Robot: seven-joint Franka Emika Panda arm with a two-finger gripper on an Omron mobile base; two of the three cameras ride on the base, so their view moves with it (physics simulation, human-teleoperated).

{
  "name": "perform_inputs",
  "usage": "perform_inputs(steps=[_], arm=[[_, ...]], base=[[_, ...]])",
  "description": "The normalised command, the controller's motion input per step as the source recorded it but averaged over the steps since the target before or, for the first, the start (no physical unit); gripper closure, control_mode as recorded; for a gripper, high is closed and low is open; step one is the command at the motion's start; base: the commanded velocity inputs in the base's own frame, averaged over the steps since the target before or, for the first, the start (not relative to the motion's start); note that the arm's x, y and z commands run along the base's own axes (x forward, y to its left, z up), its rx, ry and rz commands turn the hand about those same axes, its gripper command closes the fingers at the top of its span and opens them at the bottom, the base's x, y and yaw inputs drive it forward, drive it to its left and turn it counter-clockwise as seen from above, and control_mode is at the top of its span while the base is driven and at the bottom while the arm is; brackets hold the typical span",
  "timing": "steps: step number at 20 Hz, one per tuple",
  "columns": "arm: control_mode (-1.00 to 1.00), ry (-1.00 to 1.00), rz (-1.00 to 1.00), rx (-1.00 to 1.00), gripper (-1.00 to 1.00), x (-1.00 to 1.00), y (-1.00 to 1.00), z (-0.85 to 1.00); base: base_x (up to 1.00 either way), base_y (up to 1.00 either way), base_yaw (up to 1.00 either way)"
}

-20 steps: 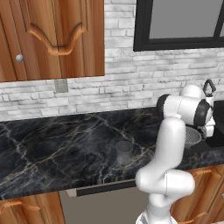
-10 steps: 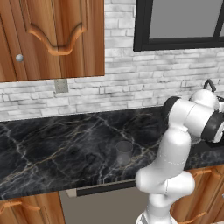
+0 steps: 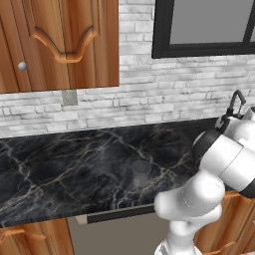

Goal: Place the colander in the left basin and the glass cup in the right basin of the sink.

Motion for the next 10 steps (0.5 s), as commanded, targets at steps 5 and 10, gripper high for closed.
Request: perform_inputs(steps=[5,10], arm=[[-1.00,0.00,0.14,0.00,-1.00,-0.24,0.51,0.39],[-1.00,0.00,0.18,0.00,-1.00,-0.17,0.52,0.39]], base=[[0.00,0.00,0.00],[0.00,0.00,0.00]])
